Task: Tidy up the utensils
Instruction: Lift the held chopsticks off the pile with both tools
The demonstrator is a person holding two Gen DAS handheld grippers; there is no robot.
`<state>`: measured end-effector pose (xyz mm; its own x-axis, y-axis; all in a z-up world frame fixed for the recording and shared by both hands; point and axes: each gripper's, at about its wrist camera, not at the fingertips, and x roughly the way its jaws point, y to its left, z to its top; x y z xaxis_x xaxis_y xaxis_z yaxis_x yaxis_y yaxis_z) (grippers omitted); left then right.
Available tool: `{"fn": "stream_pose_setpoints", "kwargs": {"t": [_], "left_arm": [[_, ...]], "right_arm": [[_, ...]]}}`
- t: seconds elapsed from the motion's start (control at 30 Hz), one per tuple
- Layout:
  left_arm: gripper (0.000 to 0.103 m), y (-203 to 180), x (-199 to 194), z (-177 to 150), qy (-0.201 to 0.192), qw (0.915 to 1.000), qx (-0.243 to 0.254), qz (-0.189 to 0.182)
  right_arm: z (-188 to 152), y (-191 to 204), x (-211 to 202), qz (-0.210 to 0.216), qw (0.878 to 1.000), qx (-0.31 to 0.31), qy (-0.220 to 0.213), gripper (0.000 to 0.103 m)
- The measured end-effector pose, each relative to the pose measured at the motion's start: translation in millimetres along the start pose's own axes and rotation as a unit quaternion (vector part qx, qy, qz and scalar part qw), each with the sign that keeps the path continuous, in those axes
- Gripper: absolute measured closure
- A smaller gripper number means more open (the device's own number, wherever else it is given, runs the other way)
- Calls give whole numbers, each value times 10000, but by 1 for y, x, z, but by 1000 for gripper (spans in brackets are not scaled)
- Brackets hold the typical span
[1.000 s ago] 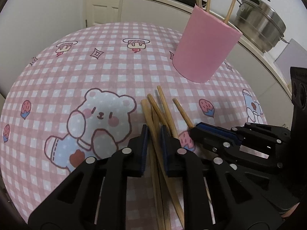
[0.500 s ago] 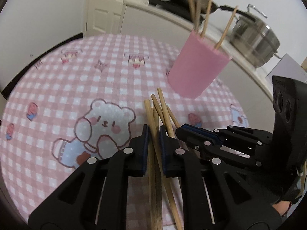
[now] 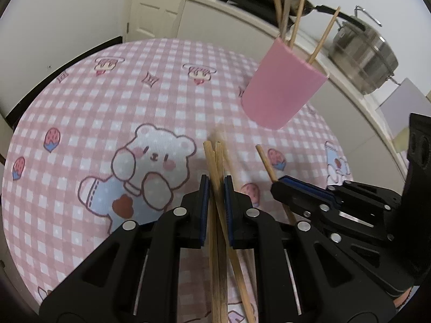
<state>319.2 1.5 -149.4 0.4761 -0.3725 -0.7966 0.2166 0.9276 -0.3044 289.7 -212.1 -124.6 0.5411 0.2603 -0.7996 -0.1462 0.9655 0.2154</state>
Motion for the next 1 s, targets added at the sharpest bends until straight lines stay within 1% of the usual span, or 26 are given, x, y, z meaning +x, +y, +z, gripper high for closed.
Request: {"fn": "stream_pose_setpoints", "kwargs": {"t": [0.5, 1.0], "left_arm": [[91, 5, 17, -8, 311, 9993, -7, 194], [90, 12, 14, -8, 398, 9989, -62, 235]], "right_arm": [[-10, -3, 3, 34, 9999, 107, 105, 98], [-13, 0, 10, 67, 9997, 75, 216, 98]]}}
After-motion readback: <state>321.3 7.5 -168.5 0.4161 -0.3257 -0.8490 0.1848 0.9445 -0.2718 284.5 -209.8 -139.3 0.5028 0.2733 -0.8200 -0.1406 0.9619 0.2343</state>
